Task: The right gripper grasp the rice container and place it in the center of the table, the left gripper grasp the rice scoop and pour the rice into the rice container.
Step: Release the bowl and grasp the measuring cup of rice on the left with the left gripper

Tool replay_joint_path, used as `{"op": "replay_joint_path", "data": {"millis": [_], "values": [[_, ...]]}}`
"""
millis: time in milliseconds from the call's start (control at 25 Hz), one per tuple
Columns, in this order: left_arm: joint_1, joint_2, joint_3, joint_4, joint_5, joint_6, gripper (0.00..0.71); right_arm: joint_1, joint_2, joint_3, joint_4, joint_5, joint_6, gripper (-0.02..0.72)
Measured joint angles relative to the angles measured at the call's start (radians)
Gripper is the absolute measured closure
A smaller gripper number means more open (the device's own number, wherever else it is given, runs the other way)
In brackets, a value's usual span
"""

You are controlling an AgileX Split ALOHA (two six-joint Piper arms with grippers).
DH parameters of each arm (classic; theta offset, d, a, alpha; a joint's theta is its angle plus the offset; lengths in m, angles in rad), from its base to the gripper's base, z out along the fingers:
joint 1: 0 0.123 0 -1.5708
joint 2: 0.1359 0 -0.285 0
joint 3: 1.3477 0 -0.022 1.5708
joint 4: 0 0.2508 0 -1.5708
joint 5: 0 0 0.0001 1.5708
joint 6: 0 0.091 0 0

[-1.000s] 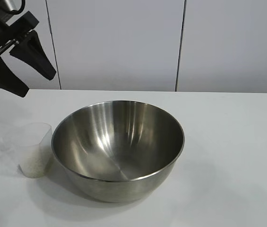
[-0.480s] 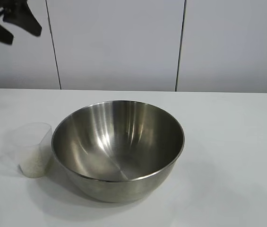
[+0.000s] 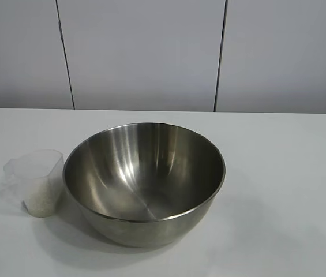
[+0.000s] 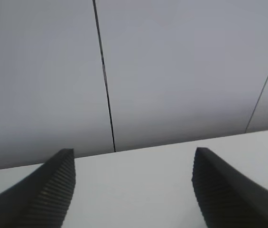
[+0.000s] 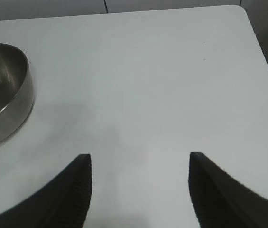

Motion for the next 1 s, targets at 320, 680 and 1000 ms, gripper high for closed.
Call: {"op": "replay_joint_path", "data": {"millis": [320, 680, 1000], "values": [[-0.028, -0.102, 0.58, 0.26, -0.539, -0.241, 0.203, 0.0, 0.0, 0.001, -0.001, -0.001, 0.0, 0.295], [-0.027, 0.263, 0.743, 0.263, -0.91, 0.018, 0.203, 0.0, 0.0, 0.001, -0.001, -0.001, 0.0, 0.295], [0.084, 0.684, 0.737, 0.249, -1.266, 0.059, 0.203, 0.0, 0.0, 0.001, -0.001, -0.001, 0.0, 0.295]]}}
